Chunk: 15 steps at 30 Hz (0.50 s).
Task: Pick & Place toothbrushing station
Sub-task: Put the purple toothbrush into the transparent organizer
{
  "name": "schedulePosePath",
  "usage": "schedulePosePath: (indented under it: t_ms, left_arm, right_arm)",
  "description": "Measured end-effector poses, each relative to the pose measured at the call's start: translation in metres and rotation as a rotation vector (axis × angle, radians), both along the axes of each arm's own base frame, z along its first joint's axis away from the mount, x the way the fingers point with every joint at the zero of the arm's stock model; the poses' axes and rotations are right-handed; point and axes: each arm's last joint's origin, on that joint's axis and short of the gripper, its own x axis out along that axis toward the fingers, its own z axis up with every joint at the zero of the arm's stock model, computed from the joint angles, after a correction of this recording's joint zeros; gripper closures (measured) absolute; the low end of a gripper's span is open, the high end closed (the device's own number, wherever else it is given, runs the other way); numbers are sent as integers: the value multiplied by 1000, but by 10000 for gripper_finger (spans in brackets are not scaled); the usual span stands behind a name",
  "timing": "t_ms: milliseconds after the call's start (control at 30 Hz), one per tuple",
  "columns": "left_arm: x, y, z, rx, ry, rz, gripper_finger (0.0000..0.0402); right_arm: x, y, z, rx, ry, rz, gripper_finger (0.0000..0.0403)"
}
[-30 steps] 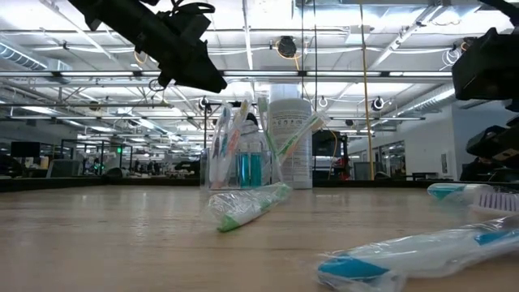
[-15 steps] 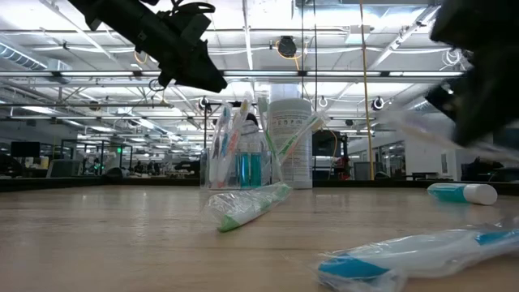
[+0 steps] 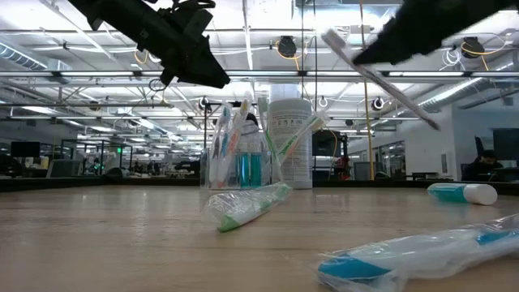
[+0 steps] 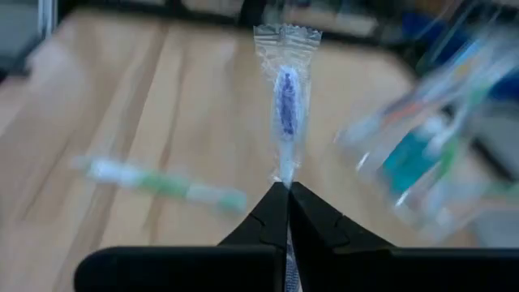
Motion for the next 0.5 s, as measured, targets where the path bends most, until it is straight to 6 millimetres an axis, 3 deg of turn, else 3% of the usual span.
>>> schedulePosePath:
  t_ms: [267, 500]
  left_arm:
    - [0, 0, 0, 0, -3, 0, 284]
    - [0, 0, 0, 0, -3, 0, 284]
  right_arm:
    - [4, -28, 39, -99, -273, -50, 403]
    - [3, -32, 38, -103, -255, -69, 403]
